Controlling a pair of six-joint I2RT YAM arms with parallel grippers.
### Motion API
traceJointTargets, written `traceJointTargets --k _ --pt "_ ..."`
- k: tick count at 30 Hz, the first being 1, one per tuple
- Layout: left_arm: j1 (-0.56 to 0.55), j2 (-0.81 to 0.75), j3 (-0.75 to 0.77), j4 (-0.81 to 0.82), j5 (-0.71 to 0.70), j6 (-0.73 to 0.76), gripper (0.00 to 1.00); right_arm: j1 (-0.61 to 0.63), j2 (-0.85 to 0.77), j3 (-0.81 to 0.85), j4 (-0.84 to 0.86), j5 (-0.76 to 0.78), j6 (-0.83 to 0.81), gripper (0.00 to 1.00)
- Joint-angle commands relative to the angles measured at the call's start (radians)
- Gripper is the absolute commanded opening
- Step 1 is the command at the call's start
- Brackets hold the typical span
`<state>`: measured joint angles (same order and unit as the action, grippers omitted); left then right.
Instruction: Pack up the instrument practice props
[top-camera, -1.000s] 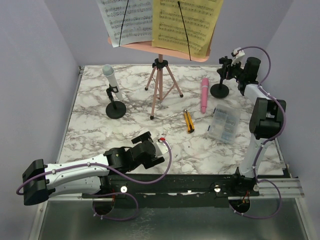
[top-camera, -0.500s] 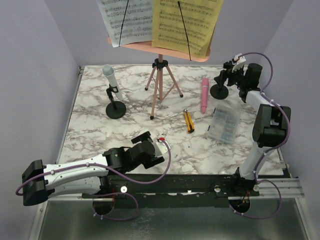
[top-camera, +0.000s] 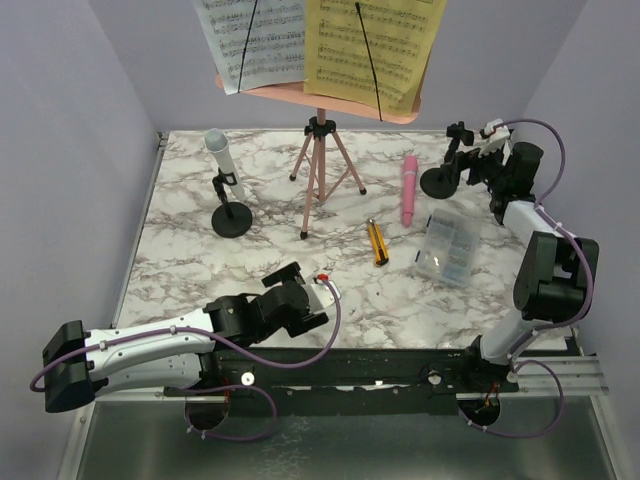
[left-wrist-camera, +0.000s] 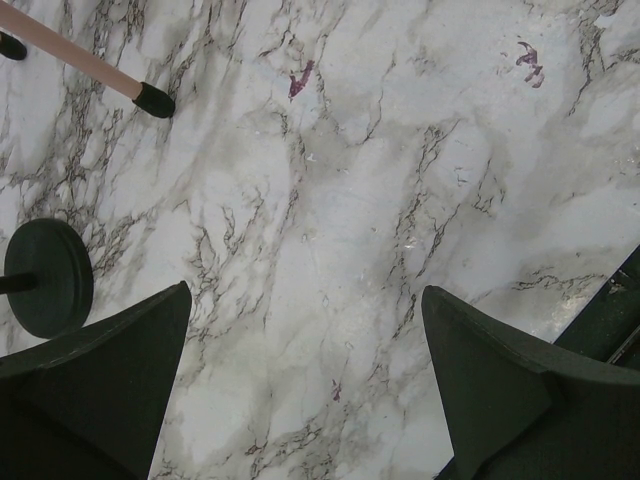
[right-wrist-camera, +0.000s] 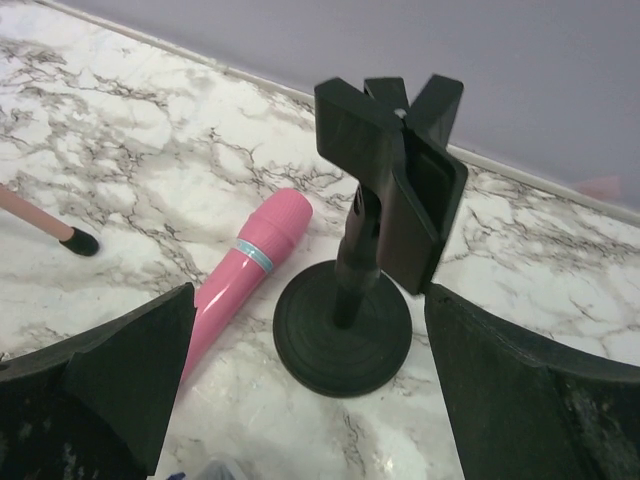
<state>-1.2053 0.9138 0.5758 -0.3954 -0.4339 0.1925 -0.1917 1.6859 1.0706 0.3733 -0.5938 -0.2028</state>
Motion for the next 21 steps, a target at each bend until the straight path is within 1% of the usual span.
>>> traceJointTargets --k 1,6,11,16,21 --pt "0.003 -0.032 0.019 -0.002 0.017 -0.021 0.99 -0.016 -0.132 -0.1 -0.005 -0.05 -0.008 1.0" --pt "0.01 -0.051 0.039 0.01 0.041 -0.051 0.99 -0.016 -0.33 -0.186 -0.118 -0.14 -0.005 0.99" --pt "0.032 -0.091 0.067 0.059 0.072 -0.082 0.99 -0.016 -0.49 -0.191 -0.311 -0.225 -0.011 1.0" --pt "0.052 -0.192 0.068 0.14 0.064 -0.138 0.99 -0.017 -0.586 -0.192 -0.461 -0.27 -0.027 0.99" --pt "0.072 -0.267 0.069 0.179 0.053 -0.244 0.99 -0.018 -0.642 -0.234 -0.519 -0.357 -0.044 0.99"
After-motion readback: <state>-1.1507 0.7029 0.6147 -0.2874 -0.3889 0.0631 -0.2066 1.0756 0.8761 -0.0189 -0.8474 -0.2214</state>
